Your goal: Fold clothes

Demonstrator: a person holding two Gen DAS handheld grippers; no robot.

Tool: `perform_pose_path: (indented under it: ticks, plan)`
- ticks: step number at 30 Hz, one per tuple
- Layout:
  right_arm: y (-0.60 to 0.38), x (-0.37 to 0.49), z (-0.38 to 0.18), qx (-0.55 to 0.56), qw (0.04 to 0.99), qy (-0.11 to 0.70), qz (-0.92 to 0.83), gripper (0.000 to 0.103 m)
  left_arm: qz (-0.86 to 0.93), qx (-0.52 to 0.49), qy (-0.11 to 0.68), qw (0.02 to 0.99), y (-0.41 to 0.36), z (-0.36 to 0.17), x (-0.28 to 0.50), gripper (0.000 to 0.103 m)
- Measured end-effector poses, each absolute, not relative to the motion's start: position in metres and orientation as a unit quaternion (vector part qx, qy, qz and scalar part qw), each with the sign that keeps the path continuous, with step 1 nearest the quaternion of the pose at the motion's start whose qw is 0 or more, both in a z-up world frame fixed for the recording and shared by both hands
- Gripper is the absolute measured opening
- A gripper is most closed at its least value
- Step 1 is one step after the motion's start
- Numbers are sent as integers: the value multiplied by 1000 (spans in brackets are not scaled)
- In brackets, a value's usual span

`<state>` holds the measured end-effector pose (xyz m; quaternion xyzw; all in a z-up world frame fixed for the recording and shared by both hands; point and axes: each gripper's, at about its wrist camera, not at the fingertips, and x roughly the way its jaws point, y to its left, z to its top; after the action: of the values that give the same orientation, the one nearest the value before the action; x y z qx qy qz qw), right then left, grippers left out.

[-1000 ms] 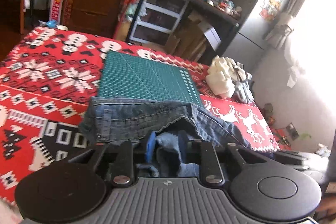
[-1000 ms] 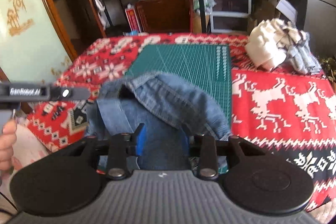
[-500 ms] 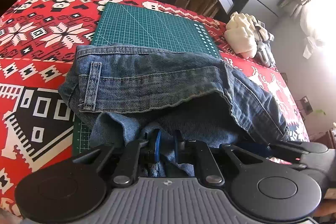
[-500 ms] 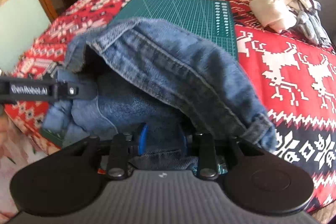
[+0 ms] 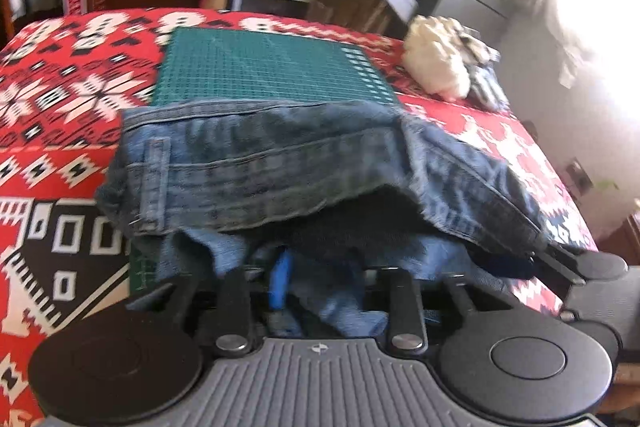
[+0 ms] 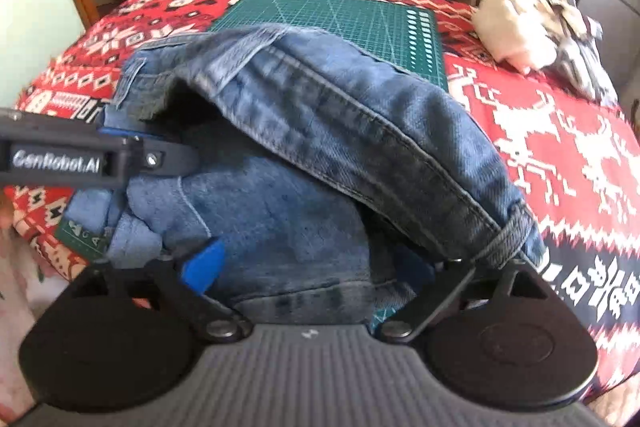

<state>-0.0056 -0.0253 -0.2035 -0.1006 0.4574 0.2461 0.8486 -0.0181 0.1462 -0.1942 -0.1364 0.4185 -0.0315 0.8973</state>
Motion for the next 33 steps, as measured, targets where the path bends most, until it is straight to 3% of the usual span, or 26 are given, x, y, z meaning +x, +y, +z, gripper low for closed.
perform_pose_path:
  ticks: [2,6,14,21,31,33]
  plan:
    - [-30,-7,-203,-95,849,458,245,95,-33,-113,417,901,139,-193,-17,47]
    - [-32,-10,-206,-106,850,458,238,103,-59,-85,418,903,126,-195,-14,77]
    - [-40,-18,-215,-113,861,435,238,103,-76,-28,424,902,106,-199,-10,97]
    - [-44,-21,-219,-112,867,420,244,103,-90,-17,432,897,103,-201,-4,103]
    - [-36,-24,-223,-136,865,415,246,103,-83,15,447,891,95,-203,5,103]
    - [-39,-23,-221,-124,865,418,250,102,-83,18,448,890,94,-203,7,98]
